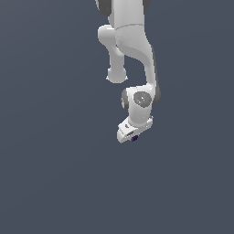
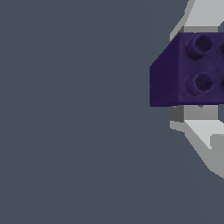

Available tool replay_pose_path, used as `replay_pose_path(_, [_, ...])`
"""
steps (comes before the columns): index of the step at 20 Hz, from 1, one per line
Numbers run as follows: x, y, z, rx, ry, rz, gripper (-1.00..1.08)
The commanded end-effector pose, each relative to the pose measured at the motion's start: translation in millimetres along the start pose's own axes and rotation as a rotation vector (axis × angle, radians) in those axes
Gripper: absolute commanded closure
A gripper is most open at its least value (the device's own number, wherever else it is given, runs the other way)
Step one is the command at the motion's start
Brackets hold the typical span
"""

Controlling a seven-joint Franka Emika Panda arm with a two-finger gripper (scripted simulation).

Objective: Pick up the object and move it to a goal position.

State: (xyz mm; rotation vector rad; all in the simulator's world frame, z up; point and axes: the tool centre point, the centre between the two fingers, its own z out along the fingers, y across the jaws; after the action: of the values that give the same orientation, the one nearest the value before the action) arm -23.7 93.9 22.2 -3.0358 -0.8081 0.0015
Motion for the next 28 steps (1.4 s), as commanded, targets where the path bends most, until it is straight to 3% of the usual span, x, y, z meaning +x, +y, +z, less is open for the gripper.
replay_pose_path(1, [0.4, 0.2, 0.2, 0.0, 0.001, 0.0, 1.08])
replay_pose_path(16, [-11.0, 8.1, -3.6, 0.0, 0.001, 0.0, 1.08])
replay_pose_path(22, [-40.8, 29.2, -12.8, 0.0, 0.001, 0.0, 1.08])
replay_pose_path(28, [-89.7, 64.6, -28.0, -0.001, 0.001, 0.0, 1.08])
